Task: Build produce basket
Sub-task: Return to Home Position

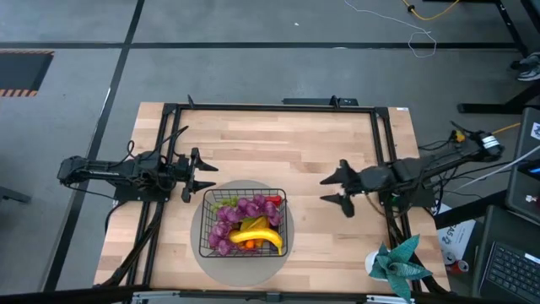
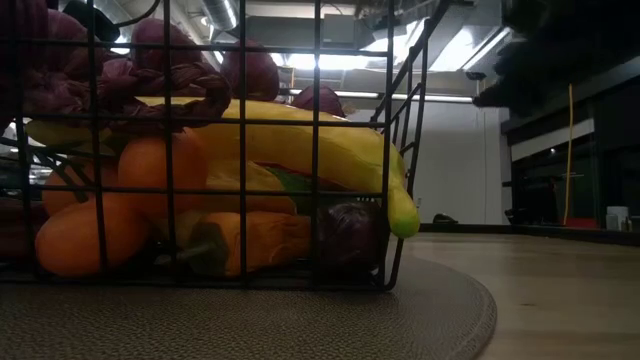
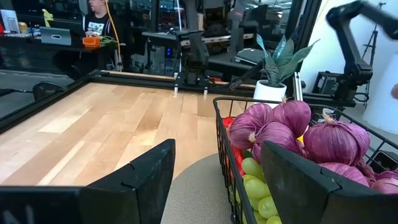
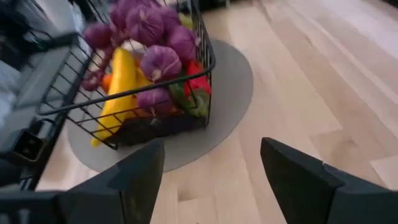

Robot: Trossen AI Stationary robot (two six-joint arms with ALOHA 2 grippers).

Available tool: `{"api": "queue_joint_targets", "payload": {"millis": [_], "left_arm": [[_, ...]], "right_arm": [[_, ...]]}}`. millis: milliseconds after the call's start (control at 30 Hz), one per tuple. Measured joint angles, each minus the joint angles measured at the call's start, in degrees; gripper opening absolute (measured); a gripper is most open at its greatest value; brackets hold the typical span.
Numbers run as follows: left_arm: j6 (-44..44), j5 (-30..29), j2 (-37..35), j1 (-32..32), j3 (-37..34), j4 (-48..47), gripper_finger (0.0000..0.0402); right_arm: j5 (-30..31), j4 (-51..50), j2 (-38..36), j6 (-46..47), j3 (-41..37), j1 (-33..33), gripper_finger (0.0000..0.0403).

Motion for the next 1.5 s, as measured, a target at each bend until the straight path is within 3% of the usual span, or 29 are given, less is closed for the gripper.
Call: {"api": "queue_joint_targets", "payload": {"millis": [233, 433, 700, 1033, 1300, 1500], "left_arm": [[0.00, 0.02, 0.02, 0.02, 0.00, 0.00, 0.0231], [0.00, 0.00, 0.00, 0.02, -0.01, 0.00, 0.0231], [-0.01, 0.02, 0.02, 0.00, -0.01, 0.00, 0.0231], [0.00, 0.01, 0.01, 0.00, 0.00, 0.00, 0.0231], [0.00, 0.02, 0.02, 0.00, 0.00, 0.02, 0.0231], [0.00, 0.02, 0.02, 0.00, 0.00, 0.02, 0.0231]], "right_arm": [[-2.61, 7.27, -17.55, 1.63, -16.34, -2.00, 0.0268], [-7.64, 7.20, -29.90, -1.56, -20.90, -2.93, 0.0268], [-4.27, 4.60, -42.41, -5.70, -25.58, -3.01, 0.0268], [-4.64, 4.70, -49.39, -9.24, -25.67, -5.91, 0.0268], [-3.14, 4.94, -49.32, -6.56, -25.69, -10.39, 0.0268], [-3.53, 5.19, -49.32, -11.52, -25.80, -11.80, 0.0268]]}}
